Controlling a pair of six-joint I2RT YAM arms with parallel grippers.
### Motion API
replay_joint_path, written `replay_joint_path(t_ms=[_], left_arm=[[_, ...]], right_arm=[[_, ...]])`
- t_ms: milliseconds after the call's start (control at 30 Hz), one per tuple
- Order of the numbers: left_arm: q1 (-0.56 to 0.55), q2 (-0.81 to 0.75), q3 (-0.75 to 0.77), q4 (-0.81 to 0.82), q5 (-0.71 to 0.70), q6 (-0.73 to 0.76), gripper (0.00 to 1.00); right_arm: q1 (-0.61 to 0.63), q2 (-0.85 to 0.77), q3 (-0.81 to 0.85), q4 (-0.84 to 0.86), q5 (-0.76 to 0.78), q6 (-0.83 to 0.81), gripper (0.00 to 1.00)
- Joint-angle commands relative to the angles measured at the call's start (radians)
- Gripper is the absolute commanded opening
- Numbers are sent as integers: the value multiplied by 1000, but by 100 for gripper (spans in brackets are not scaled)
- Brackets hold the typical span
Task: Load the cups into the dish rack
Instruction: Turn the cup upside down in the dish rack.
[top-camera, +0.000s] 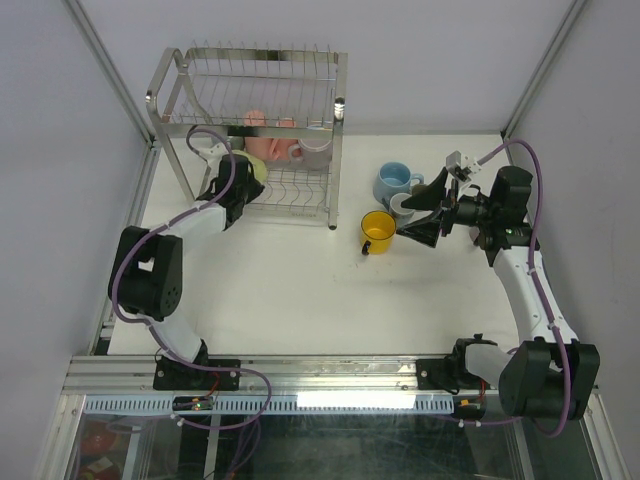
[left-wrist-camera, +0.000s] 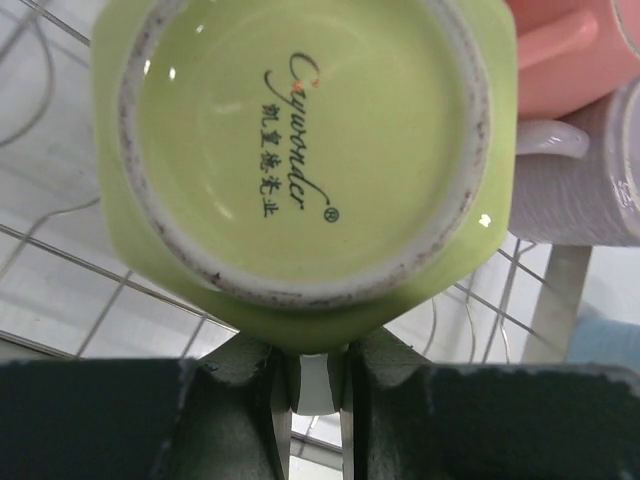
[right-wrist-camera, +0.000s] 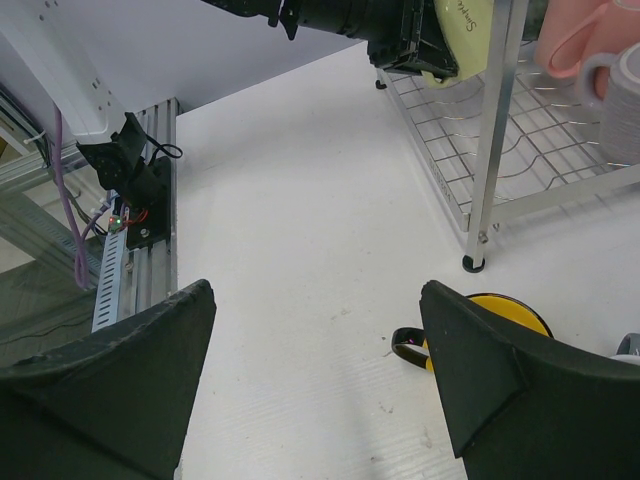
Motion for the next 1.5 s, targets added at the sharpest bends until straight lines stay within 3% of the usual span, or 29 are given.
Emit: replay_joint_path(t_ms=[0, 667, 1367, 1467], left_arm=[[0, -16, 87, 43, -136, 92, 0], [1, 132, 240, 8, -384, 348, 0], [4, 189, 208, 17, -412, 315, 6], [4, 197, 212, 10, -441, 297, 13]], right_arm=[[-9, -30, 17, 11, -23, -20, 86], [-12, -30, 17, 13, -25, -18, 86], [-13, -31, 18, 15, -26, -16, 86], [-14, -31, 17, 14, -26, -16, 86]])
